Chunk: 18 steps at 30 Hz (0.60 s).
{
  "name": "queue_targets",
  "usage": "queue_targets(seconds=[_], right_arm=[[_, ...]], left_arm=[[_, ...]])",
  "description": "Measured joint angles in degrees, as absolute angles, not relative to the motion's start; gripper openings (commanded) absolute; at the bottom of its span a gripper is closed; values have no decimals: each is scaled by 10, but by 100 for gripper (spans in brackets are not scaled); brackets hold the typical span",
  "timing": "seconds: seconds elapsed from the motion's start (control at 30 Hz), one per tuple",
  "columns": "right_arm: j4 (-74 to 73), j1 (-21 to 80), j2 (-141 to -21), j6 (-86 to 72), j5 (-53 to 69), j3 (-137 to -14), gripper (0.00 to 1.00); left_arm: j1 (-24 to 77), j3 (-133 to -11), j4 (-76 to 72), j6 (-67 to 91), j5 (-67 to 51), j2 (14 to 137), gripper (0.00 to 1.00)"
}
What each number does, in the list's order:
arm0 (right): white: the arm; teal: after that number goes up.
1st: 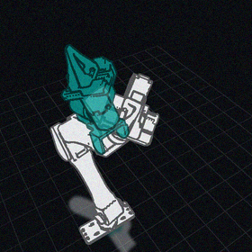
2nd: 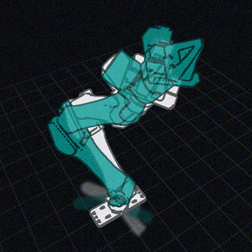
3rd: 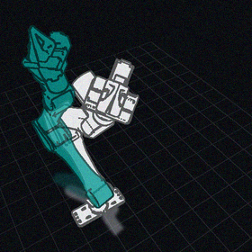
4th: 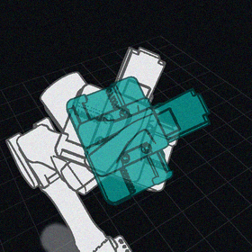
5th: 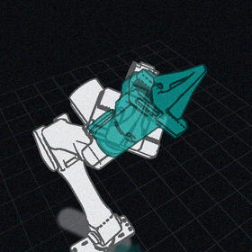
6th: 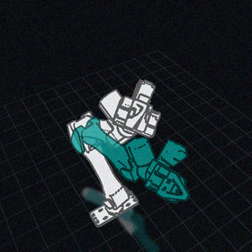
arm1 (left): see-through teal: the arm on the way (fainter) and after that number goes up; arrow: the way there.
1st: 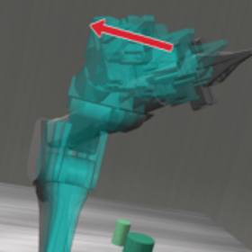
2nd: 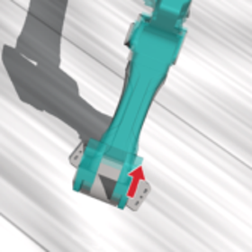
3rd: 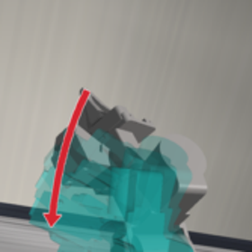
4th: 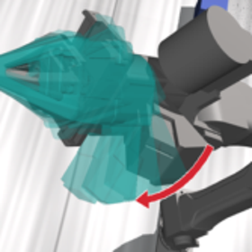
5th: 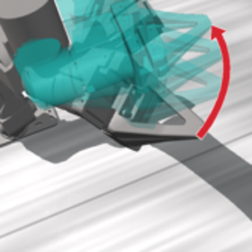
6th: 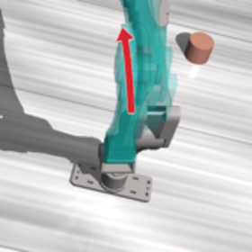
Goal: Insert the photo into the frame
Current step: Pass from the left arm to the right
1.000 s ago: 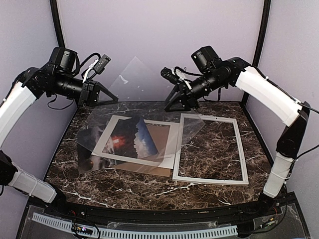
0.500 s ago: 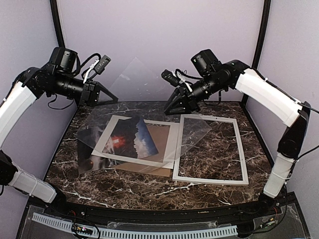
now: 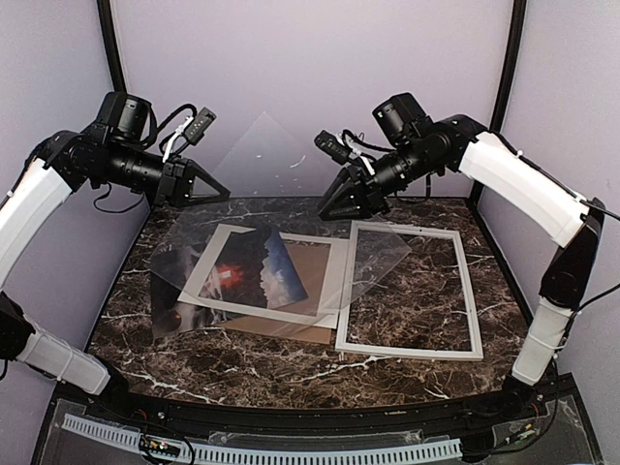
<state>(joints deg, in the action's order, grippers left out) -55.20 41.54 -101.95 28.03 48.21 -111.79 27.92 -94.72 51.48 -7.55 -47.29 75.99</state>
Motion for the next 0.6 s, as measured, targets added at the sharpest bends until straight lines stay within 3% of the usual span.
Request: queue_targets(seconds=[0.33, 0.43, 0.6], right_arm=[[-542, 412, -1020, 263, 491, -1127, 0], [-524, 406, -1018, 234, 495, -1119, 0], [-461, 382, -988, 166, 504, -1051, 0]], left_arm=[[279, -947, 514, -76, -470, 760, 3], [279, -947, 509, -79, -463, 760, 17], [279, -947, 494, -75, -425, 760, 50]])
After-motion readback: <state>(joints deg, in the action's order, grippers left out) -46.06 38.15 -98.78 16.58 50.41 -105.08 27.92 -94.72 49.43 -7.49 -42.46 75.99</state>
